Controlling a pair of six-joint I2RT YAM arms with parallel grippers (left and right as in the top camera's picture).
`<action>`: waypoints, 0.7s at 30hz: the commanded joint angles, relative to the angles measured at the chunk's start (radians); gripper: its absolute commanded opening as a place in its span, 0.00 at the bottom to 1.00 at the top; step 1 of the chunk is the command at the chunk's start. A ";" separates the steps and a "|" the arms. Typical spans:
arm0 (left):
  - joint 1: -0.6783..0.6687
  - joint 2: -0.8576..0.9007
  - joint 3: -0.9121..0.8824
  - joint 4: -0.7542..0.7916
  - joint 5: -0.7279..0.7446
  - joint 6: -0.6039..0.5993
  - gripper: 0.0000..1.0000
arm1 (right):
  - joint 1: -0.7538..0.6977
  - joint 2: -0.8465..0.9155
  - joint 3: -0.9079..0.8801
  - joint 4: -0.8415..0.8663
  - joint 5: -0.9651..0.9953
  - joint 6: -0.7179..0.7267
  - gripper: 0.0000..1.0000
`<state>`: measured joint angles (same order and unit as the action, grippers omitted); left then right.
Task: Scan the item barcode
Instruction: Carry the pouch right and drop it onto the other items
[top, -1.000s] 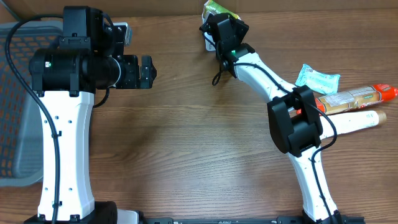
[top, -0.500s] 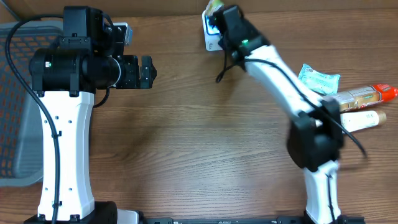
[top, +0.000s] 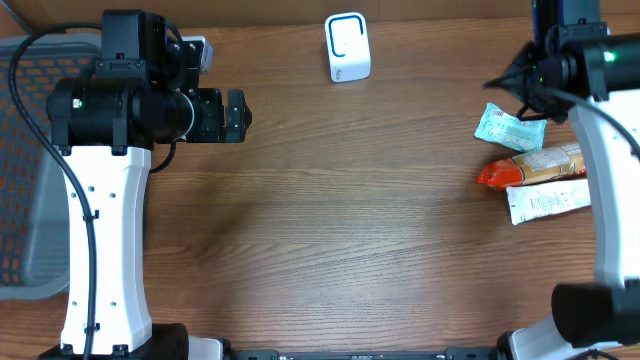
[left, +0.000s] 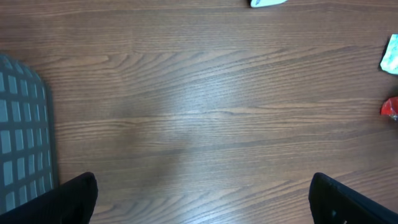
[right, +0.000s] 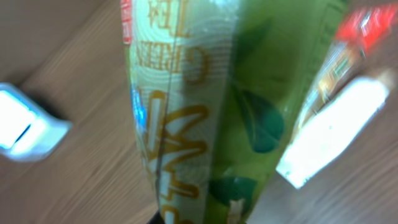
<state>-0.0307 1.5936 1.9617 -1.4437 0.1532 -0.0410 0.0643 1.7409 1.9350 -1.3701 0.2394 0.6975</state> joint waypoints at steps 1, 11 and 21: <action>-0.002 0.000 0.002 0.004 0.000 0.023 1.00 | -0.067 0.013 -0.167 0.129 -0.011 0.202 0.04; -0.002 0.000 0.002 0.004 0.000 0.023 0.99 | -0.127 0.046 -0.603 0.642 -0.018 0.302 0.09; -0.002 0.000 0.002 0.004 0.000 0.023 1.00 | -0.127 0.023 -0.565 0.615 -0.224 0.088 0.34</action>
<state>-0.0307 1.5936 1.9617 -1.4433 0.1535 -0.0410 -0.0647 1.8076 1.3205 -0.7422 0.1337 0.9127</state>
